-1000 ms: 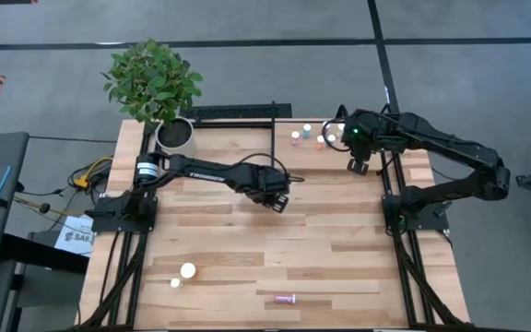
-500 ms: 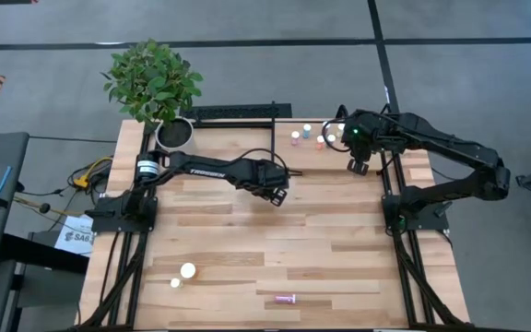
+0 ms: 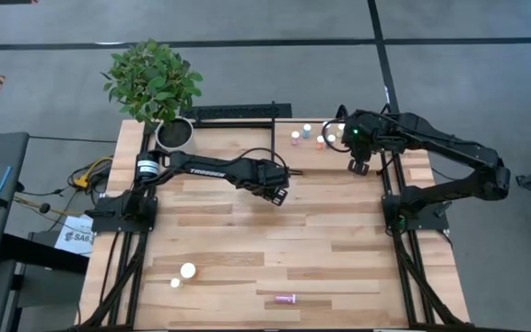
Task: Pick and place medicine bottles onto shelf by color
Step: Move the blue pill bottle to the center of the table, then move the yellow pill bottle to the center of the table
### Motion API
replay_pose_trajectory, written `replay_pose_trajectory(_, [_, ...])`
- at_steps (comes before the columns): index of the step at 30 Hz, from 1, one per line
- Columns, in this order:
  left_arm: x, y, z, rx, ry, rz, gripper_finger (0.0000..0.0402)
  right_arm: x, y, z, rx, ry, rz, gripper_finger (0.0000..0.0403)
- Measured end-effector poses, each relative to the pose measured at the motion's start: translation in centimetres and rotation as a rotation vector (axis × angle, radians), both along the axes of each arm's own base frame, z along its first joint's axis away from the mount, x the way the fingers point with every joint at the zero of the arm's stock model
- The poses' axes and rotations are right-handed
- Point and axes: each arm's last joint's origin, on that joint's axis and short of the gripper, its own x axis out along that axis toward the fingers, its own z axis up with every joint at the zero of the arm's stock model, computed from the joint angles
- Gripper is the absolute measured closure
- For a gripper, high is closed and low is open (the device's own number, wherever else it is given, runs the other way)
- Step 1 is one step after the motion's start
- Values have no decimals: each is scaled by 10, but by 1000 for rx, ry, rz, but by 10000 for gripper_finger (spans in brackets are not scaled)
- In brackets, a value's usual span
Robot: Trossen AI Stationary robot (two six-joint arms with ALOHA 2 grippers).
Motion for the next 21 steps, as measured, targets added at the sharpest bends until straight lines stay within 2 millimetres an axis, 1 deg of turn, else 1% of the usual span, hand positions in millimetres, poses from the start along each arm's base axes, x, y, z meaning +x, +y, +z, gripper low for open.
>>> replay_pose_trajectory(15, [0,-1,-1,-136,-23,34,191,0,0,0,-6,13,27,256])
replay_pose_trajectory(21, [-2,-2,4,-156,-23,29,174,0,0,0,-10,22,45,256])
